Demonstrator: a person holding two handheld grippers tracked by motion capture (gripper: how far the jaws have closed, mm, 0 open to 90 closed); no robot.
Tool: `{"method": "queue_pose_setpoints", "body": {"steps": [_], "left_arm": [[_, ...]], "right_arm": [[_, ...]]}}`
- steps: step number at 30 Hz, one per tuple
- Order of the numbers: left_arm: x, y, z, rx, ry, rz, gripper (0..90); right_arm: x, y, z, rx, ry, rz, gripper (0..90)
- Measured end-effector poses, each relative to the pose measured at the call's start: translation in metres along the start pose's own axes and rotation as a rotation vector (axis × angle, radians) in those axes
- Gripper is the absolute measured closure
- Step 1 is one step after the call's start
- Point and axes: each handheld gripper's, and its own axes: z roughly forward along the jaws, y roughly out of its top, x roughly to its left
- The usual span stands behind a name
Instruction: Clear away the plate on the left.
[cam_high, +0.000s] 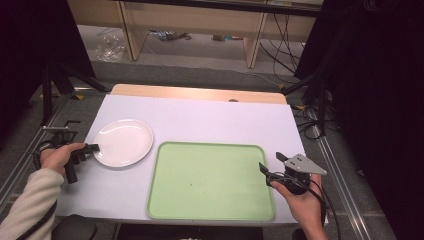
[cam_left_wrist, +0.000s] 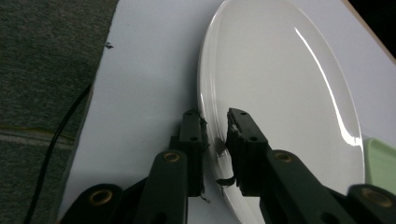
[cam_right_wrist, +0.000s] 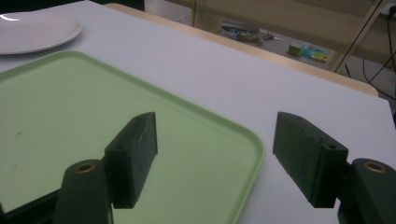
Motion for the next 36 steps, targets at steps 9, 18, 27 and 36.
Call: {"method": "queue_pose_setpoints", "body": {"steps": [9,18,27,36], "left_arm": [[-0.007,0.003,-0.014,-0.039,-0.078,0.017,83.0],[-0.017,0.003,-0.023,-0.089,-0.157,0.048,87.2],[-0.013,0.002,-0.022,-0.097,-0.197,0.011,87.4],[-0.01,0.001,-0.022,-0.089,-0.228,-0.017,87.2]], "right_arm": [[-0.002,0.0,-0.001,-0.007,-0.008,-0.006,31.5],[-0.001,0.0,-0.002,-0.001,-0.002,0.005,31.5],[-0.002,0.0,-0.002,-0.005,-0.002,0.006,31.4],[-0.002,0.0,-0.003,-0.004,-0.002,0.01,31.4]]}}
